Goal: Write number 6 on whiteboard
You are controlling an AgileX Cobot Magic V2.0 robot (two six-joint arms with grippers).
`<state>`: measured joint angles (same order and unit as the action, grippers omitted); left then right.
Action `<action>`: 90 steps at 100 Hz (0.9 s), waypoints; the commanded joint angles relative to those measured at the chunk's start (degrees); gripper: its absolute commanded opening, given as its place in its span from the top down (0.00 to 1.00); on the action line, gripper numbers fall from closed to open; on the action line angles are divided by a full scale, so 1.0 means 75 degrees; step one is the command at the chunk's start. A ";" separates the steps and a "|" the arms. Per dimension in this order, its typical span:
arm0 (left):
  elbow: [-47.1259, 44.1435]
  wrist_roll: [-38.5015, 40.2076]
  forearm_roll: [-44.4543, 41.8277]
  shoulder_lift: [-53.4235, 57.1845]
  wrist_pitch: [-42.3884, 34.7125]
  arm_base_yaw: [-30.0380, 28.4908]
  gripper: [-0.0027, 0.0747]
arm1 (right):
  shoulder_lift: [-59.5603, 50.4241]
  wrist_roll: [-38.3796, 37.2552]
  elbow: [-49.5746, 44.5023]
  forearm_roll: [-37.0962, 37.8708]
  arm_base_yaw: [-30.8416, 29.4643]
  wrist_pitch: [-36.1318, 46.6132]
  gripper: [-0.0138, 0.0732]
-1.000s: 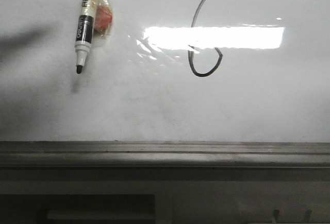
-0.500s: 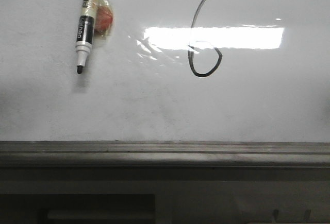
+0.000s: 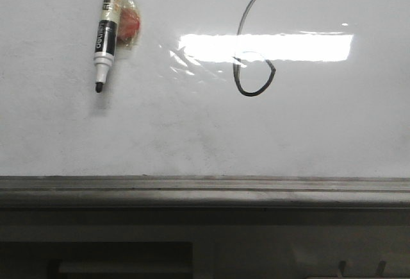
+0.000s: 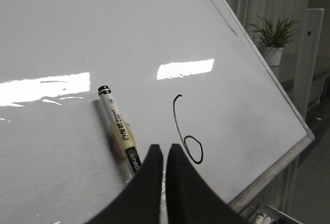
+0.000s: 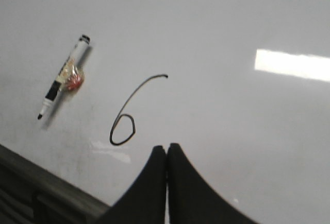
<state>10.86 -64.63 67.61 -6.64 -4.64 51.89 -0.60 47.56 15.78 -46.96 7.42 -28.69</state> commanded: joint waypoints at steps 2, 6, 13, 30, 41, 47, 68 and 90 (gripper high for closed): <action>-0.0155 0.0016 -0.0043 0.0607 -0.0343 -0.0013 0.99 | -0.0013 0.0106 -0.0130 -0.0467 -0.0019 0.0670 0.90; -0.0220 0.0016 0.0012 0.0803 -0.0420 0.0006 0.99 | -0.0013 0.0106 -0.0174 -0.0467 -0.0019 0.0689 0.90; -0.0220 0.0016 0.0101 0.1089 -0.0592 0.0018 0.99 | -0.0013 0.0106 -0.0172 -0.0479 -0.0019 0.0689 0.89; -0.0220 0.0016 0.0497 0.1117 -0.0958 0.0018 0.99 | -0.0013 0.0106 -0.0172 -0.0479 -0.0019 0.0758 0.89; -0.0220 0.0016 0.0547 0.1117 -0.0944 0.0018 0.99 | -0.0013 0.0106 -0.0172 -0.0479 -0.0019 0.0816 0.89; -0.0220 0.0016 0.0547 0.1117 -0.0944 0.0018 0.99 | -0.0013 0.0106 -0.0172 -0.0479 -0.0019 0.0816 0.89; -0.0220 0.0016 0.0547 0.1117 -0.0944 0.0018 0.99 | -0.0013 0.0106 -0.0172 -0.0479 -0.0019 0.0816 0.89; -0.0220 0.0016 0.0547 0.1117 -0.0944 0.0018 0.99 | -0.0013 0.0106 -0.0172 -0.0479 -0.0019 0.0816 0.89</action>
<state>7.73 -64.76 72.06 0.24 -10.42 51.89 -0.72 47.90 13.16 -49.03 7.42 -26.16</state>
